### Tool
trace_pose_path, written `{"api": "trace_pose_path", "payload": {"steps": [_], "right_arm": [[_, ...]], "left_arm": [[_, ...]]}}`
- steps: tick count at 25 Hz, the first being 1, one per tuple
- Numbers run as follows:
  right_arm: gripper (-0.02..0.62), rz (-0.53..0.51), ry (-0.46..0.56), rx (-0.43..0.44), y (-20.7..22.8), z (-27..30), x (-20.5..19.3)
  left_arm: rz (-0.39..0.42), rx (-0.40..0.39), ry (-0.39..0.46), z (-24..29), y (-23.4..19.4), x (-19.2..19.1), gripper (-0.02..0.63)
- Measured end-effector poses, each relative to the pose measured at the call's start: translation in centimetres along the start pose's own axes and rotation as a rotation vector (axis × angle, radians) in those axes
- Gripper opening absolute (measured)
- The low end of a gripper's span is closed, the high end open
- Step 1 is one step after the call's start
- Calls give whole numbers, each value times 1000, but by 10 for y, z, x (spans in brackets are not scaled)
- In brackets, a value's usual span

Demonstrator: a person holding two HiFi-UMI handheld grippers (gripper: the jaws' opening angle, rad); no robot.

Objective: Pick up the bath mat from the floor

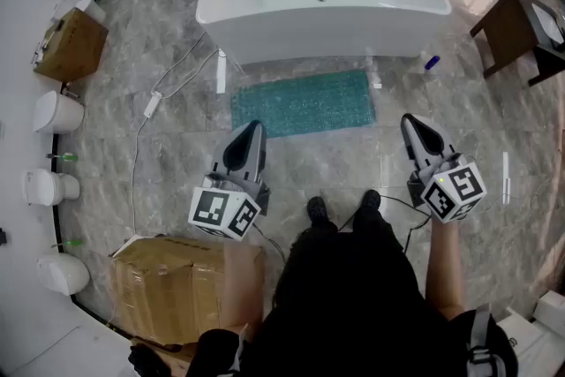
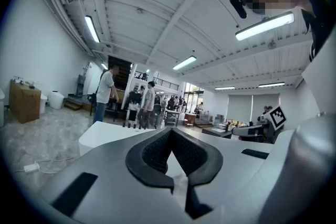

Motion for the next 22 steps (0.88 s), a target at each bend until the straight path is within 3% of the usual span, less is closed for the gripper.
{"api": "trace_pose_path", "payload": {"steps": [16, 22], "right_arm": [[11, -26, -6, -36, -30, 4, -2], [12, 35, -37, -54, -32, 1, -9]], "left_arm": [[-8, -32, -7, -9, -26, -3, 2], [-24, -44, -13, -6, -31, -11, 2]]}}
Point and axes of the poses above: the fingertips, and each gripper's own axes: z forward along the fingers, y to its right, x out of its top, the point moved 9 cm from there along -z, backward along the fingers, and after that the axes turned 2 degrees about z, right-handed, at the moved point
